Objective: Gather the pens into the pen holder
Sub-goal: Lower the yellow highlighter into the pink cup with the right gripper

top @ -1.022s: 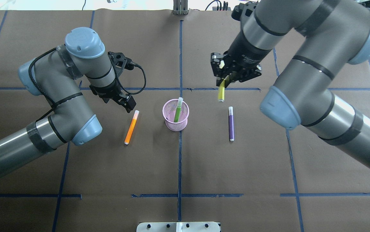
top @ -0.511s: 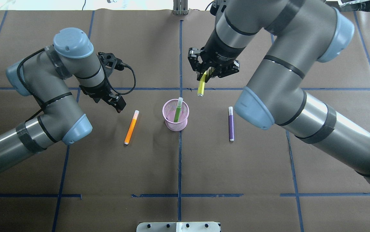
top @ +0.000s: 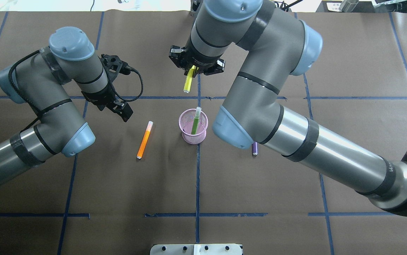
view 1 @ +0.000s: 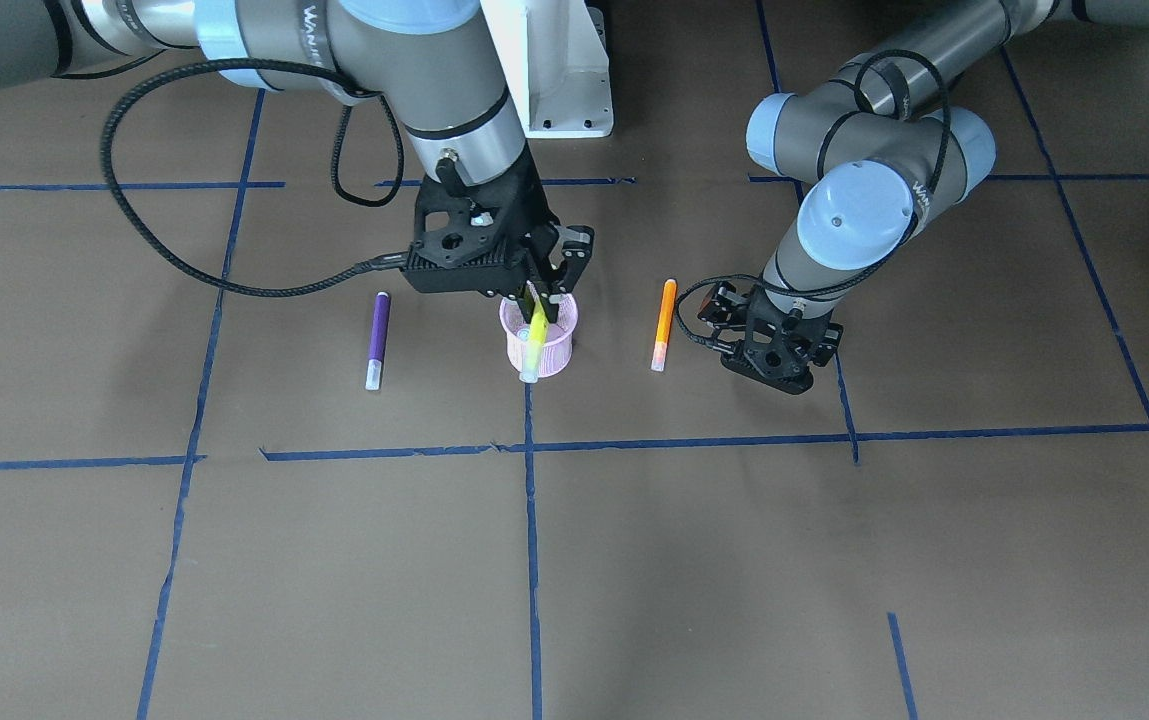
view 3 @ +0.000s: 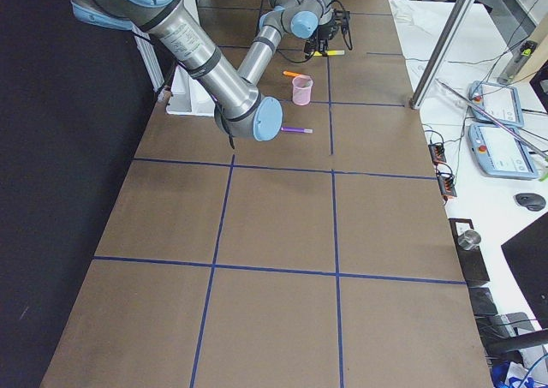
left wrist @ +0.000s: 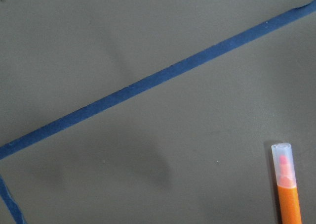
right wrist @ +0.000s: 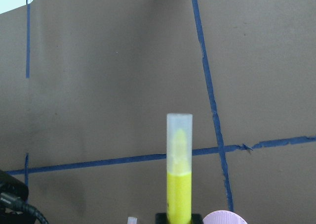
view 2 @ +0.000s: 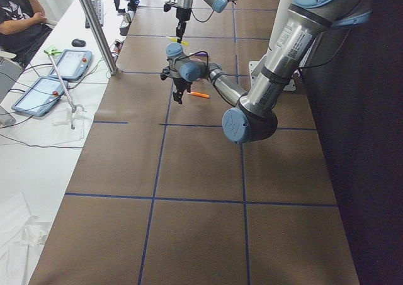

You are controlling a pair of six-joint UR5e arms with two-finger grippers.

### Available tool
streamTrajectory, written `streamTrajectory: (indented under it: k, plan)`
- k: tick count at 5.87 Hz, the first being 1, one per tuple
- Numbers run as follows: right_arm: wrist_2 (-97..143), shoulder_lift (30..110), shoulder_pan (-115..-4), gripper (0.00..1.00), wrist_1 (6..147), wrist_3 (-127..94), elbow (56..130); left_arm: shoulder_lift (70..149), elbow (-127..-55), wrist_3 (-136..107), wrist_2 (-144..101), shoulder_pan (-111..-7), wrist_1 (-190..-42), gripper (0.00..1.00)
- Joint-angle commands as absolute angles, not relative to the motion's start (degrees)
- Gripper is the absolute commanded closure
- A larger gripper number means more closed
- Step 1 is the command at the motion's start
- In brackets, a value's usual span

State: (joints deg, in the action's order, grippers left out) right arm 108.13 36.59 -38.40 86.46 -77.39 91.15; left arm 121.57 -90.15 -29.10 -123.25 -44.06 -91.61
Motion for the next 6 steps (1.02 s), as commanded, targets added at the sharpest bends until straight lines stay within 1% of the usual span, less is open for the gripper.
streamTrajectory:
  k: [1,3,4,5,6]
  plan:
    - [96.7,36.6,-34.4,0.89,85.0,-77.5,90.8,121.6,-90.7,-29.1,-124.1,-44.1,-90.3,0.0]
    - [85.8,38.6,-30.0,0.89,85.9,-77.1,92.3,121.6,-90.7,-27.9,-124.5,-44.7,-88.9,0.0]
    - [82.0,41.2,-27.8,0.89,86.7,-76.6,94.1,121.7,-90.7,-27.9,-124.5,-44.8,-88.9,0.0]
    - [80.8,44.1,-25.4,0.89,89.4,-73.8,97.6,121.9,-90.7,-27.9,-125.5,-44.9,-88.8,0.0]
    - [77.5,44.4,-22.2,0.89,90.5,-72.5,97.9,122.0,-90.7,-27.9,-125.9,-44.9,-88.9,0.0]
